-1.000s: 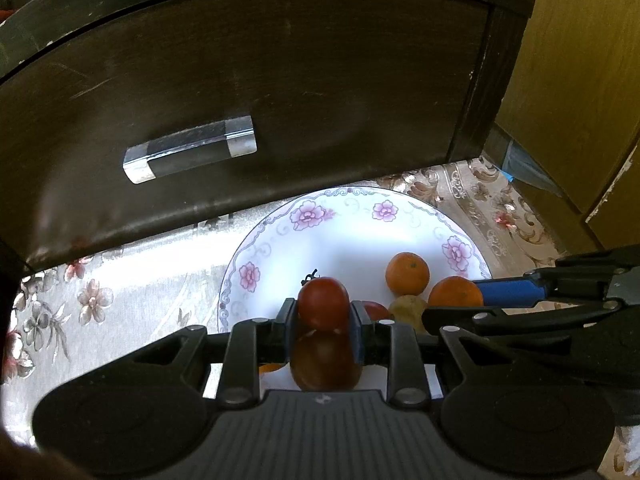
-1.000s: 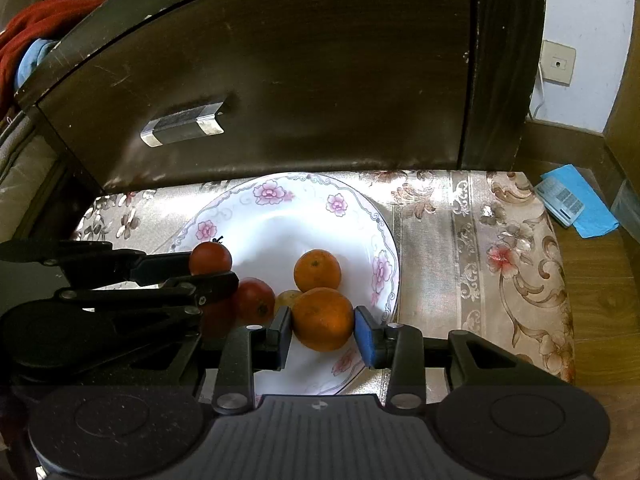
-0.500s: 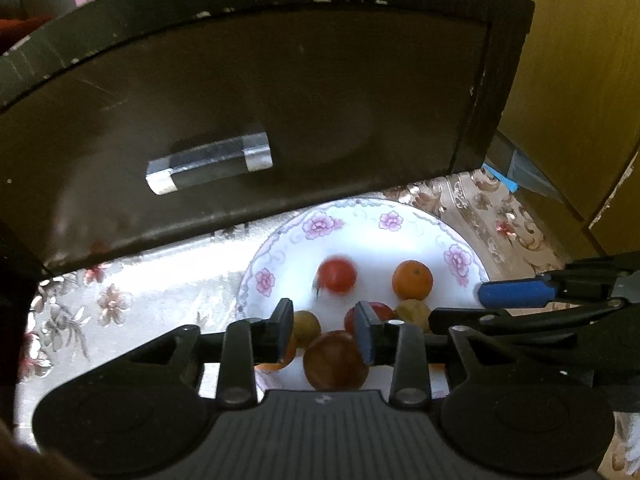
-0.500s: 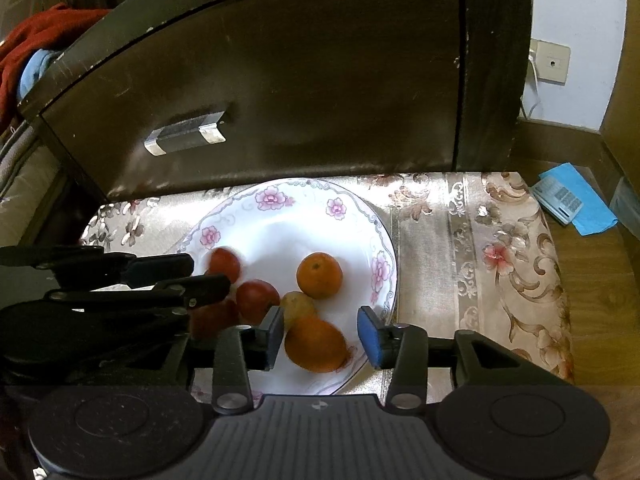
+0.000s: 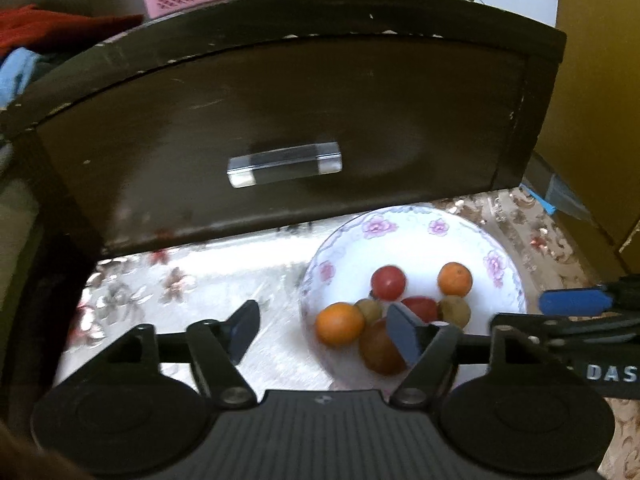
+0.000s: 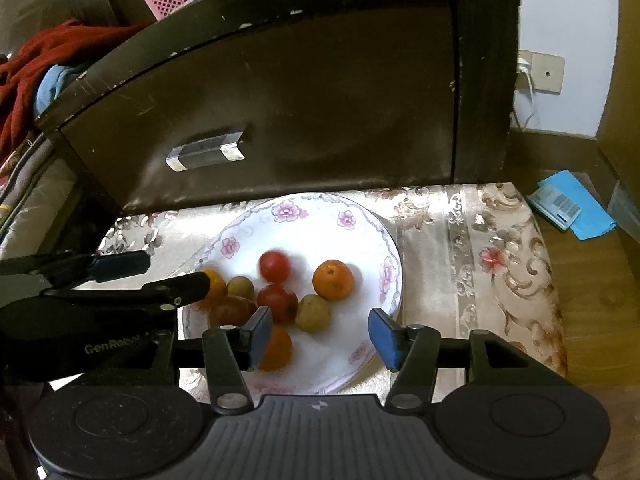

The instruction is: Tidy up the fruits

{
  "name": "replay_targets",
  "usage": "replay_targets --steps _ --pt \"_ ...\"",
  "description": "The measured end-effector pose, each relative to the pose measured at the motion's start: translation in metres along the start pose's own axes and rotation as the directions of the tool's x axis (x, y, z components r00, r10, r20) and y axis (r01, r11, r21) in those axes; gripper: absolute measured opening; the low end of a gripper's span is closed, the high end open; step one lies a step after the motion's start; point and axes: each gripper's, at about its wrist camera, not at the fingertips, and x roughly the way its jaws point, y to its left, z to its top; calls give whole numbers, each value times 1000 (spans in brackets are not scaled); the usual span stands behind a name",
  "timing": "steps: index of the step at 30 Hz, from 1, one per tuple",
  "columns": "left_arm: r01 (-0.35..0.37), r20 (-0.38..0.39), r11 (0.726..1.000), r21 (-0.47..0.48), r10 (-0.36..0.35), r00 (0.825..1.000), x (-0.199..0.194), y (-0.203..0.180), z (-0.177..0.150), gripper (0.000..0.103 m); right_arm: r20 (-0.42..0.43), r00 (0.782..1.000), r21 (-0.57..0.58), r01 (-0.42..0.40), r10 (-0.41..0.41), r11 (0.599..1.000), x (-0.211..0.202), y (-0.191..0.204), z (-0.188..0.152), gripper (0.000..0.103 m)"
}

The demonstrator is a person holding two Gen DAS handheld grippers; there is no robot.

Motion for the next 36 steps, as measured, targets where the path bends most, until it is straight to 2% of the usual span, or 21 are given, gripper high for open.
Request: replay_targets --steps 3,8,13,19,29,36 --pt "-59 19 998 12 59 998 -14 0 -12 96 -1 1000 -4 11 -11 1000 -11 2 -10 49" --pt "-91 29 995 31 90 995 -39 -4 -33 103 -12 1000 18 28 -28 999 -28 7 -34 50" --pt "-57 23 998 -14 57 998 -62 0 -56 103 -12 1000 57 27 -27 998 -50 13 -53 51" --pt "-98 13 995 -25 99 995 -79 -4 -77 103 -8 1000 82 0 0 997 -72 27 -78 52" --pt "-94 -21 995 -35 94 995 -96 -12 -113 103 -45 999 90 2 2 996 -82 38 -112 53" --pt "-89 -27 995 -50 88 996 -106 -13 -123 103 -62 998 88 17 -12 996 -87 42 -128 53"
